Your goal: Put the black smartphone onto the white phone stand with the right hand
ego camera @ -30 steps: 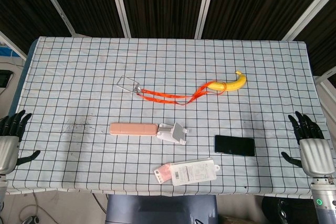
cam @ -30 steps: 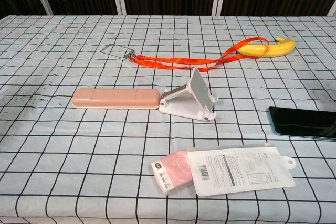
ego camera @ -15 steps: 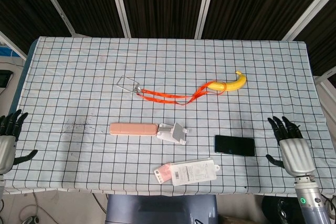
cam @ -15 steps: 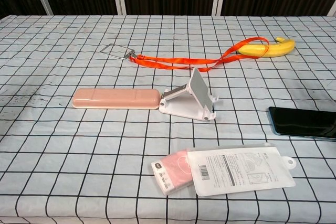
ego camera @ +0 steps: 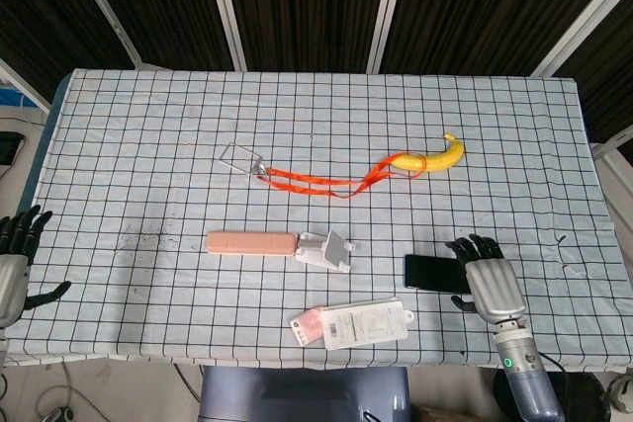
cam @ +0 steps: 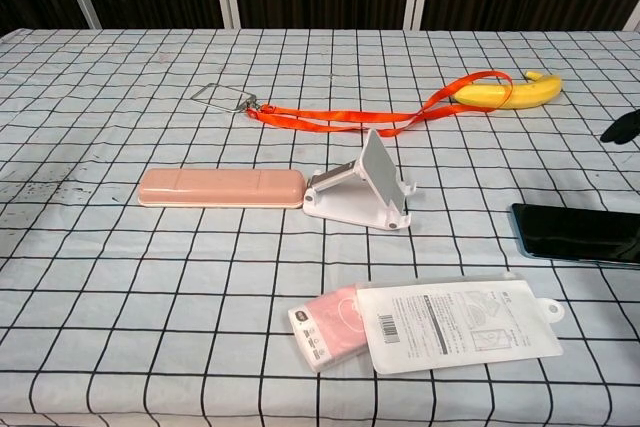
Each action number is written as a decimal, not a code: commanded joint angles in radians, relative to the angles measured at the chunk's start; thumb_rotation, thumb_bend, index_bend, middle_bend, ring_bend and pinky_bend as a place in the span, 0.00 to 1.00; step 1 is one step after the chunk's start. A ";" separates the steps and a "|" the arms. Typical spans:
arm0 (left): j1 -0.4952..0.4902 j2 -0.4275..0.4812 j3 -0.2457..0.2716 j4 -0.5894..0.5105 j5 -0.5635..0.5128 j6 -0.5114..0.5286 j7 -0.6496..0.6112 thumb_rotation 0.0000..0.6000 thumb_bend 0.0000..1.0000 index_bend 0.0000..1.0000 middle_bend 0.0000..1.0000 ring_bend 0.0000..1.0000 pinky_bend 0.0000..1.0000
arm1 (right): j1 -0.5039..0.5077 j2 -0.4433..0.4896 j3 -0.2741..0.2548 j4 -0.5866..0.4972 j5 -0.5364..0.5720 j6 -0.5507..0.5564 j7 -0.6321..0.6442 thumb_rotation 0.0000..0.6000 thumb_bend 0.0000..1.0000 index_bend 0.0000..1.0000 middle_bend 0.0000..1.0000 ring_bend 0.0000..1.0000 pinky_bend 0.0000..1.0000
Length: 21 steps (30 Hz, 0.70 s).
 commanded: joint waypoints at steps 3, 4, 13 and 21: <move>-0.001 0.002 0.001 0.001 0.001 -0.004 -0.008 1.00 0.00 0.00 0.00 0.00 0.00 | 0.020 -0.041 0.014 0.033 0.048 -0.026 -0.024 1.00 0.19 0.27 0.26 0.16 0.18; -0.002 0.003 0.001 0.001 0.000 -0.005 -0.010 1.00 0.00 0.00 0.00 0.00 0.00 | 0.023 -0.048 0.017 0.038 0.060 -0.031 -0.027 1.00 0.19 0.27 0.26 0.17 0.18; -0.003 0.005 -0.001 -0.004 -0.008 -0.011 -0.014 1.00 0.00 0.00 0.00 0.00 0.00 | 0.055 -0.074 0.046 0.031 0.177 -0.081 -0.070 1.00 0.19 0.28 0.26 0.17 0.18; -0.004 0.004 -0.004 -0.006 -0.014 -0.013 -0.013 1.00 0.00 0.00 0.00 0.00 0.00 | 0.075 -0.091 0.053 0.037 0.232 -0.095 -0.083 1.00 0.19 0.29 0.26 0.17 0.18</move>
